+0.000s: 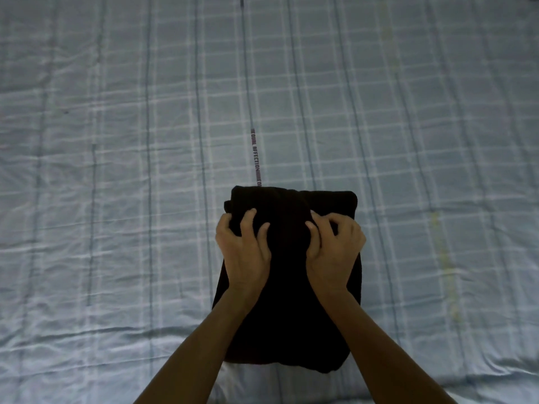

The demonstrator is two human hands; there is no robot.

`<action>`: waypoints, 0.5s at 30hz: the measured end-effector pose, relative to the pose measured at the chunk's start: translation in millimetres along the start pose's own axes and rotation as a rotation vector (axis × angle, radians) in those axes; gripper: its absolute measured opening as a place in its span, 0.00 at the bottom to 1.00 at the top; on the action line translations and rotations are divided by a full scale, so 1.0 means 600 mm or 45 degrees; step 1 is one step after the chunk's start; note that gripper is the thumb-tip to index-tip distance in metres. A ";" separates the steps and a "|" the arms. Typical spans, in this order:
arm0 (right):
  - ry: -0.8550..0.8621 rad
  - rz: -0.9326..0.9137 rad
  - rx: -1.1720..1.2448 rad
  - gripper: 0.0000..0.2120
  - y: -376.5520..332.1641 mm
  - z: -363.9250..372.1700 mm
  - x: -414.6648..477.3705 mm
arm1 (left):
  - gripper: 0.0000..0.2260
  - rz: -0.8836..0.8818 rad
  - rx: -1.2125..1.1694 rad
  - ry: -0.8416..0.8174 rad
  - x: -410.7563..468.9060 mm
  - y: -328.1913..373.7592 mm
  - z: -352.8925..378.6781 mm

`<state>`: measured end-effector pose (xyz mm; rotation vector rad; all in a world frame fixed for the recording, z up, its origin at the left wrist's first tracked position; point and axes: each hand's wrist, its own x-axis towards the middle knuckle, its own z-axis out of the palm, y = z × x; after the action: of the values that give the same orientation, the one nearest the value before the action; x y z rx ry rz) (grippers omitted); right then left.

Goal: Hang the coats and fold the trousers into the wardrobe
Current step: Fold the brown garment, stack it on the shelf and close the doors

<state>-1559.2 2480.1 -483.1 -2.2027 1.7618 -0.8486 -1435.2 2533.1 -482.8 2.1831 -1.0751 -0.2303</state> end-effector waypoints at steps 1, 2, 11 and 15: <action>-0.041 -0.012 -0.020 0.13 0.004 0.013 0.002 | 0.17 0.006 0.098 -0.014 0.005 -0.008 0.006; -0.097 -0.030 -0.052 0.13 0.009 0.027 0.000 | 0.17 0.114 0.199 -0.070 0.006 -0.018 0.013; -0.273 -0.056 -0.222 0.16 0.046 0.107 -0.003 | 0.23 0.461 0.552 -0.568 0.017 -0.073 0.096; -0.380 -0.082 -0.273 0.19 0.025 0.069 0.003 | 0.25 0.459 0.627 -0.689 0.025 -0.043 0.059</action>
<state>-1549.1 2466.2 -523.8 -2.3808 1.7100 -0.3288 -1424.4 2515.0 -524.2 2.3476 -1.9793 -0.4451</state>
